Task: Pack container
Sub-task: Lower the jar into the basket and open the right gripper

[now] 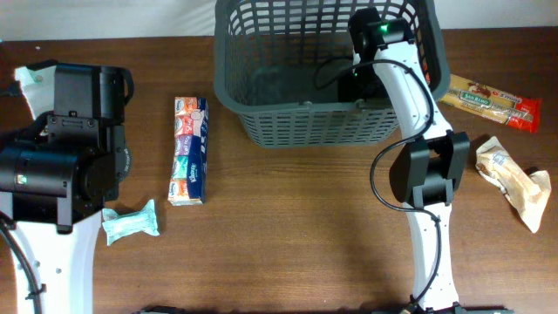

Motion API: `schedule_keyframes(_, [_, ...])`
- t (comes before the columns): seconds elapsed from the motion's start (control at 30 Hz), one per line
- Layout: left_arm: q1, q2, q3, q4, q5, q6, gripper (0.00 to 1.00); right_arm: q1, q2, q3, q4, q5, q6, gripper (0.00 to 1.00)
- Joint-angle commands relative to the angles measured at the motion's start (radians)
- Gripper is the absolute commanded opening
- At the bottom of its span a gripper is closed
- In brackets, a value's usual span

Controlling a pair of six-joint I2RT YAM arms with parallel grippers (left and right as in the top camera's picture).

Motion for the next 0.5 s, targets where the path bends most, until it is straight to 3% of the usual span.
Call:
schedule_keyframes(0.0, [0.004,0.002,0.000,0.000,-0.007,0.008,1.00,0.003,0.002,-0.014,0.006,0.016,-0.009,0.20])
schedule_keyframes(0.17, [0.004,0.002,0.000,0.000,-0.007,0.008,0.99,0.003,0.002,-0.016,0.006,0.016,-0.010,0.56])
schedule_keyframes(0.27, [0.004,0.002,0.000,0.000,-0.007,0.008,0.99,0.003,0.002,-0.016,0.006,0.016,-0.010,0.61])
schedule_keyframes(0.33, [0.004,0.002,0.000,0.000,-0.007,0.008,1.00,0.003,0.002,-0.016,0.006,0.016,-0.010,0.71])
schedule_keyframes(0.47, [0.004,0.002,0.000,0.000,-0.007,0.008,1.00,0.003,0.002,-0.016,0.006,0.016,-0.010,0.81])
